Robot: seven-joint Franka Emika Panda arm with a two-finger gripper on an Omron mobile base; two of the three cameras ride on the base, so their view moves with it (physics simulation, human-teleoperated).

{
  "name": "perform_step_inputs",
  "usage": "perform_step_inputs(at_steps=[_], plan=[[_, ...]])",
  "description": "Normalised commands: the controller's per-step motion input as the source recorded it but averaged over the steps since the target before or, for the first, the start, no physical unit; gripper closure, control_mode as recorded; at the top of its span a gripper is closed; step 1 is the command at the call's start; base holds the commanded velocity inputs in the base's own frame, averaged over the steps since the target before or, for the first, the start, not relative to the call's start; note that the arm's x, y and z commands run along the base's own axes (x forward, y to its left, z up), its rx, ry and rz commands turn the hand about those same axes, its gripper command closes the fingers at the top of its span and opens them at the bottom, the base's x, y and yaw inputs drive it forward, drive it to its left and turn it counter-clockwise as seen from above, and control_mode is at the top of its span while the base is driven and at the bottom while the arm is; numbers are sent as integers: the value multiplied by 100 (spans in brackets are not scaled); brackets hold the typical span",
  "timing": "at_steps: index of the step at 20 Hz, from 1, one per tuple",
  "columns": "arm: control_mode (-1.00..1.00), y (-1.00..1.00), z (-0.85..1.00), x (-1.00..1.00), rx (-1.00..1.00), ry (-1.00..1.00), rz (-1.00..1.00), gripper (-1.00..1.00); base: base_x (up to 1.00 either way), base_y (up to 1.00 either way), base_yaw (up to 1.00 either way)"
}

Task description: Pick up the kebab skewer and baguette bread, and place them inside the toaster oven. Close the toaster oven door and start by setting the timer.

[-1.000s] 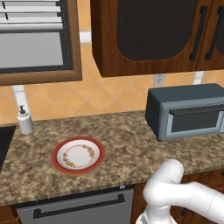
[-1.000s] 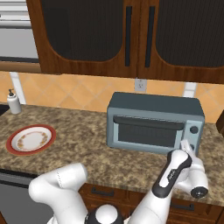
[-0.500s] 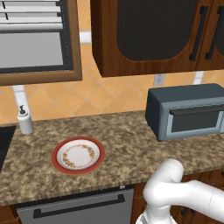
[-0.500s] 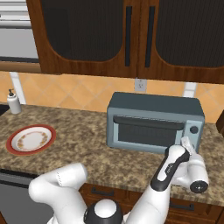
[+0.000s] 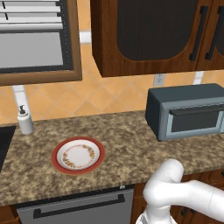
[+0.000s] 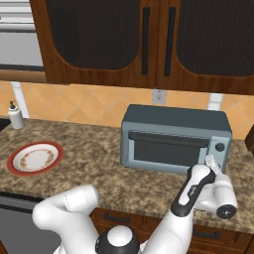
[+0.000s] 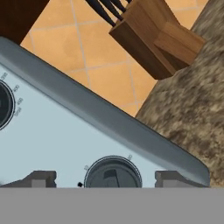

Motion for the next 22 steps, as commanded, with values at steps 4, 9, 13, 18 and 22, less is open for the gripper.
perform_step_inputs(at_steps=[4, 9, 13, 18, 22], plan=[[-100, 6, 0, 36, 0, 3, 0, 100, 0, 0, 0], [-100, 17, 9, 15, 0, 10, 0, 100, 0, 0, 0], [-100, 39, 10, 20, 0, 14, -4, 100, 0, 0, 0], [-100, 36, 12, 14, 0, 13, -7, 100, 0, 0, 0], [-100, 27, 0, 13, 0, 3, -7, 100, 0, 0, 0]])
